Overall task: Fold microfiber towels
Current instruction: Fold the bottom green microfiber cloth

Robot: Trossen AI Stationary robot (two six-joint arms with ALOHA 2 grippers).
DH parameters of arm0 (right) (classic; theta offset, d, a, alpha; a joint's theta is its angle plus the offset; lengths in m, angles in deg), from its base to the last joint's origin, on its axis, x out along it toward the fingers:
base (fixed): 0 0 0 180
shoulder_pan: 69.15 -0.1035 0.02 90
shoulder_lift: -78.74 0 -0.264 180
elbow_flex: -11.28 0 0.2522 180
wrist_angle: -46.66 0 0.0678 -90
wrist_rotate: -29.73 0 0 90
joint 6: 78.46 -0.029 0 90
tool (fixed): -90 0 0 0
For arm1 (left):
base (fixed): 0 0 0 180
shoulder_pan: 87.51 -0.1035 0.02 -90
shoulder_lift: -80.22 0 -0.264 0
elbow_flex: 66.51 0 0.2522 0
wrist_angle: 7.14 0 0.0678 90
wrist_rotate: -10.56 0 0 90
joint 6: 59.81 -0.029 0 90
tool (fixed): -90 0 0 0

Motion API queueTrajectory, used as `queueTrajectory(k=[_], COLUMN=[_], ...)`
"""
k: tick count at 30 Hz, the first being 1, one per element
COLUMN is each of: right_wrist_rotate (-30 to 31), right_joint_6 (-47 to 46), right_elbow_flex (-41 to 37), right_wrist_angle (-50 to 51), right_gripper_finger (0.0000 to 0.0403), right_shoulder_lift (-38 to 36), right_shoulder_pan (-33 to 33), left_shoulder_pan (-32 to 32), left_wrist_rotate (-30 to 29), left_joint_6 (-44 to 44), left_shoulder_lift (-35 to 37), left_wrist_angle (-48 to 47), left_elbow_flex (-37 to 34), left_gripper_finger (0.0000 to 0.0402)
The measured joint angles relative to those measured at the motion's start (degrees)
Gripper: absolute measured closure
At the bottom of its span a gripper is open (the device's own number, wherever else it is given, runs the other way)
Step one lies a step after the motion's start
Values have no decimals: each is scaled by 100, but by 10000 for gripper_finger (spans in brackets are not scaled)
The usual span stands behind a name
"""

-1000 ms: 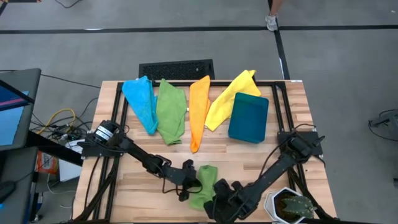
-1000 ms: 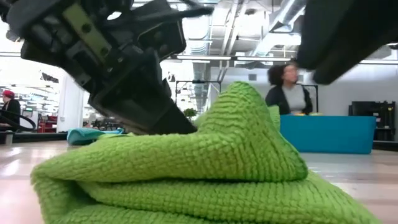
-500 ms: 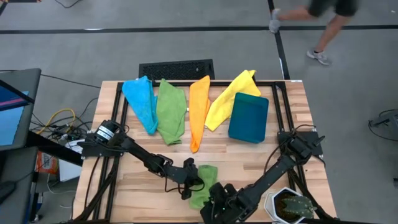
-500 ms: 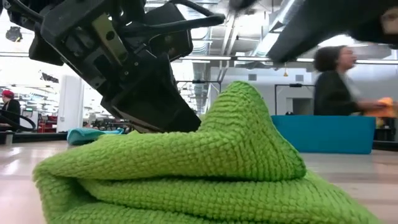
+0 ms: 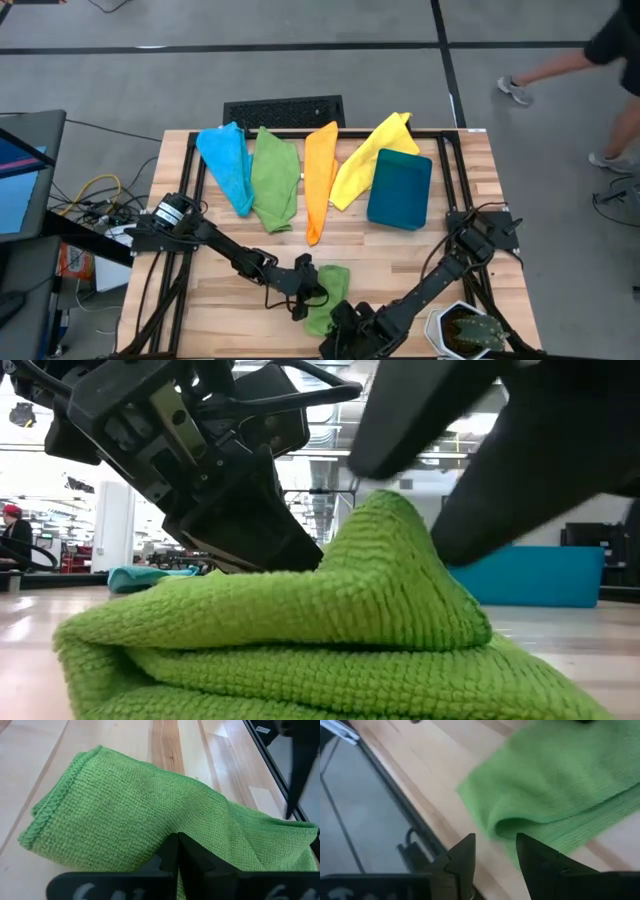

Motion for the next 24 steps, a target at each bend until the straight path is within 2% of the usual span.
queueTrajectory(k=[3,6,11,13,24], right_wrist_rotate=[-23,-30,-50,-133,-369], right_joint_6=[16,28,83,138,-132], right_elbow_flex=[-1,1,1,1,1], right_wrist_angle=[9,-39,-40,-113,-138], right_gripper_finger=[245,270,366,390,385], right_shoulder_lift=[-1,-1,-12,-12,-19], right_shoulder_pan=[26,30,20,-15,-295], left_shoulder_pan=[0,0,0,0,-2], left_wrist_rotate=[-28,-28,-30,-32,-32], left_joint_6=[2,2,4,4,4], left_shoulder_lift=[0,0,0,0,0], left_wrist_angle=[2,1,3,2,-2], left_elbow_flex=[0,-1,-2,-2,-2], left_gripper_finger=[401,401,401,401,401])
